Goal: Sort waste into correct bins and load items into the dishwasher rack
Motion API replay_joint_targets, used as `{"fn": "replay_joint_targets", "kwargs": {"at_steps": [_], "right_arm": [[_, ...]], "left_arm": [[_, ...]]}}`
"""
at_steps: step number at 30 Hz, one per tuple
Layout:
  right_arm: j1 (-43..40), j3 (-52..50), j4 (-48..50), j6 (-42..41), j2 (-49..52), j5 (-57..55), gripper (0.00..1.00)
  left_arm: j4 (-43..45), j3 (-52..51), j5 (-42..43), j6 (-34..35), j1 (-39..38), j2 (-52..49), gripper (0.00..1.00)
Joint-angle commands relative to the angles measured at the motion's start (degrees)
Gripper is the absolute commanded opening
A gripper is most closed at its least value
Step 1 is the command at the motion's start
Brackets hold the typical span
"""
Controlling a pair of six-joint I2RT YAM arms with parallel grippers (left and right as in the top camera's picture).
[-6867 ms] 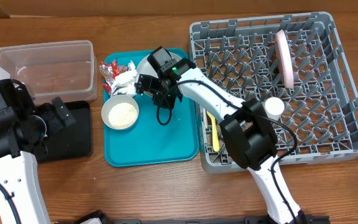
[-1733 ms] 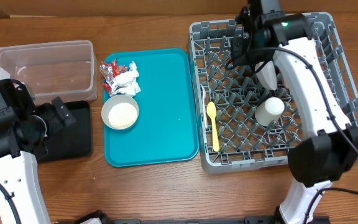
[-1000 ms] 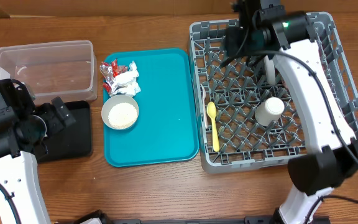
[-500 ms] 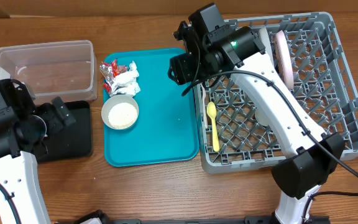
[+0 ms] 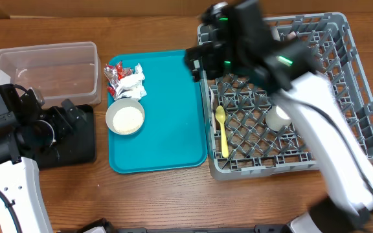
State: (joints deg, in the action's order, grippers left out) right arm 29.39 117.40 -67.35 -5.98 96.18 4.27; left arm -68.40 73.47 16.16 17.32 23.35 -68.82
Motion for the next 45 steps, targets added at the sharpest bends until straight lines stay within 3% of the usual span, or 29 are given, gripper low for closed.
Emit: {"fn": "replay_joint_targets", "kwargs": {"at_steps": [1,4,5,8,10,17,26,29,31,38,45], "right_arm": [[-1.2,1.2,0.0,-0.3,-12.3,-8.8,1.00],[-1.8,1.2,0.0,-0.2,-18.4,-12.2,1.00],[-1.8,1.2,0.0,-0.2,-20.1,-13.3,1.00],[-1.8,1.2,-0.2,-0.2,-22.1,-13.3,1.00],[-1.8,1.2,-1.0,-0.2,-23.0,-13.2,1.00],[-1.8,1.1,-5.4,-0.2,-22.5,-13.2,1.00],[-1.8,1.1,-8.0,-0.2,-20.9,-13.2,1.00],[-1.8,1.2,-9.0,-0.2,-20.6,-13.2,1.00],[-1.8,1.1,-12.5,0.0,-21.1,-13.2,1.00],[-1.8,-6.1,-10.1,0.4,-26.5,-14.3,1.00],[-1.8,-6.5,-9.7,0.4,-26.3,-14.3,1.00]], "left_arm": [[-0.2,0.9,11.6,-7.5,-2.1,-0.2,0.78],[-3.7,0.9,2.2,-9.0,-11.0,0.2,0.78],[-4.8,0.9,-4.6,-6.8,-15.2,0.4,0.96],[-5.7,0.9,-19.2,-0.4,-23.2,0.2,1.00],[-4.0,0.9,-22.8,0.1,-26.7,-0.3,1.00],[4.2,0.9,-17.0,-2.9,-30.3,-3.7,0.98],[4.0,0.9,-8.5,-8.6,-31.3,-16.2,0.86],[4.2,0.9,-8.7,-7.4,-32.5,-17.4,0.90],[4.3,1.0,-8.6,-7.4,-32.5,-16.8,1.00],[4.0,1.0,-7.9,-6.8,-32.5,-15.5,1.00],[6.8,0.9,-7.6,-9.7,-33.1,-16.4,0.99]]}}
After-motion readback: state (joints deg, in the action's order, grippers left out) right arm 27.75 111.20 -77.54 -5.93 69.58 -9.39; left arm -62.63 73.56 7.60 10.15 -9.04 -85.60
